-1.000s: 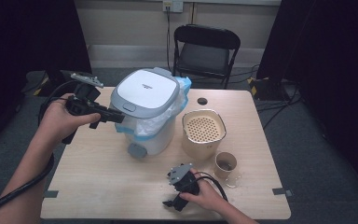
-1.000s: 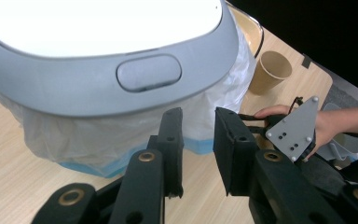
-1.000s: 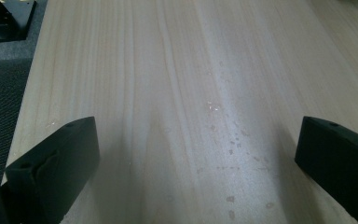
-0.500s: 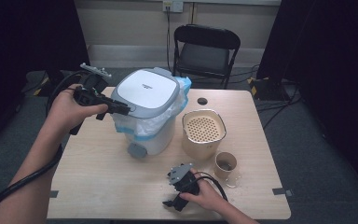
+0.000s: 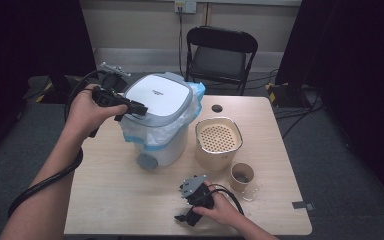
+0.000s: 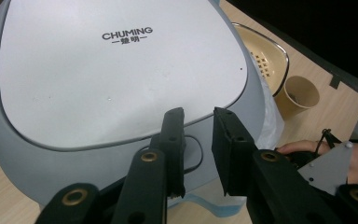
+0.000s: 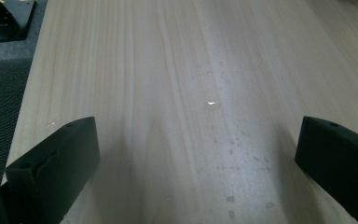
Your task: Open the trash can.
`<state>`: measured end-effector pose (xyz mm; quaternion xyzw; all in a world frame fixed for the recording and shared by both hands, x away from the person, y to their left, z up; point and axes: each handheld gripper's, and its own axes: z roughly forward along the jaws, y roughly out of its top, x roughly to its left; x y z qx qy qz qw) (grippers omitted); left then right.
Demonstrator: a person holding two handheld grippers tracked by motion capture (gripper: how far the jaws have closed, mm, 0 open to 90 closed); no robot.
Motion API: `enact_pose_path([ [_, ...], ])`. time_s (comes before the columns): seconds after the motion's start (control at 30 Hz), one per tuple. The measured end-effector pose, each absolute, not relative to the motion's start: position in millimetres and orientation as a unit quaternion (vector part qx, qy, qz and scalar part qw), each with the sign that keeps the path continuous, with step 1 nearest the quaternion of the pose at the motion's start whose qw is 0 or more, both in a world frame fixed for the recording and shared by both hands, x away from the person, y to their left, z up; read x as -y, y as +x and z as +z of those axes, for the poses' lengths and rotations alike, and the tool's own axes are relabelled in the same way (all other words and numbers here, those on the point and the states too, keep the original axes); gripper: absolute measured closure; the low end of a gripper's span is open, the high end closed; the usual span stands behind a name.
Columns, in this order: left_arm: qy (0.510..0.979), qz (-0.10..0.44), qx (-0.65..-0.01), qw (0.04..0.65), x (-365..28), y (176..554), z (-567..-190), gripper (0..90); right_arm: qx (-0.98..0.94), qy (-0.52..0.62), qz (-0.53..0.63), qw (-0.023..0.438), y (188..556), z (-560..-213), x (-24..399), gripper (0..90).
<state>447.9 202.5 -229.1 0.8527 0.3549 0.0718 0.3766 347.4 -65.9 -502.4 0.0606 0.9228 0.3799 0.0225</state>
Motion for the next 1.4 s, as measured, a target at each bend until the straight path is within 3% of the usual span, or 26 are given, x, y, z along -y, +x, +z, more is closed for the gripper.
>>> enact_pose_path([
  [0.2, 0.856, 0.081, -0.363, 0.360, -203.6, 450.9, -234.3, 75.4, -0.923, 0.061, 0.380, 0.022, 347.3, -502.5, 65.9, 0.0],
  [0.57, 0.851, 0.100, -0.375, 0.354, -204.1, 451.6, -235.6, 86.5, -0.923, 0.060, 0.380, 0.023, 347.4, -502.4, 65.9, 0.0],
  [1.13, 0.848, 0.088, -0.382, 0.355, -209.6, 448.0, -238.4, 89.7, -0.923, 0.060, 0.380, 0.023, 347.4, -502.5, 66.0, 0.0],
  [1.23, 0.851, 0.094, -0.375, 0.354, -207.9, 446.4, -237.8, 88.6, -0.923, 0.060, 0.380, 0.023, 347.6, -502.4, 66.0, 0.0],
  [1.4, 0.846, 0.093, -0.369, 0.373, -207.8, 442.9, -238.5, 76.9, -0.923, 0.062, 0.380, 0.022, 347.3, -502.5, 65.9, 0.0],
])
